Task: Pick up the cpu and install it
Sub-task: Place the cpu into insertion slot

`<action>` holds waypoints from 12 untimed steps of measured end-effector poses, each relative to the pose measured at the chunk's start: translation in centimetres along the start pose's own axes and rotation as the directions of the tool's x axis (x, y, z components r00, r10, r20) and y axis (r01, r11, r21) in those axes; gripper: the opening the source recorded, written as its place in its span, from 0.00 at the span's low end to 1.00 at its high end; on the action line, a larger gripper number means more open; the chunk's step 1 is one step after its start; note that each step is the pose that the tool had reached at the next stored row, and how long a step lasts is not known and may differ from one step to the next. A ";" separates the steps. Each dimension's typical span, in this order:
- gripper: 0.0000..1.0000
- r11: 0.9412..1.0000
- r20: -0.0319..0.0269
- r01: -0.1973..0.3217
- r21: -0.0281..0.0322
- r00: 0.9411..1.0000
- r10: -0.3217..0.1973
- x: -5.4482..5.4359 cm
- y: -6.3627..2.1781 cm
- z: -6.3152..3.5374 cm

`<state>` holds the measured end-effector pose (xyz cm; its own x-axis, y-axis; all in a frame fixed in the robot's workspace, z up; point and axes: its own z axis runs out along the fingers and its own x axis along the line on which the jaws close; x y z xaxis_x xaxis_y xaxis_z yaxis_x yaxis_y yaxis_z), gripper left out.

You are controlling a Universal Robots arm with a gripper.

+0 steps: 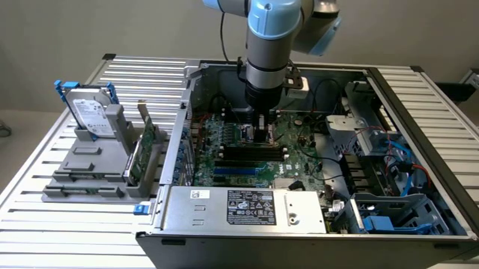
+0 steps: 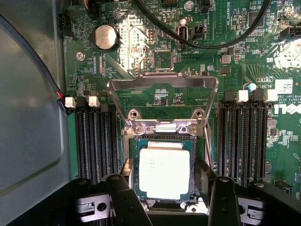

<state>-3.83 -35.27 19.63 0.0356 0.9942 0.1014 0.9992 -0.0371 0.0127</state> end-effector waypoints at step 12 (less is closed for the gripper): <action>0.63 1.000 0.020 -0.003 0.027 1.000 0.002 0.5 -0.01 -0.10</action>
<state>-3.82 -34.83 19.78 0.0381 0.9959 0.0820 0.9992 -0.0370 -0.0149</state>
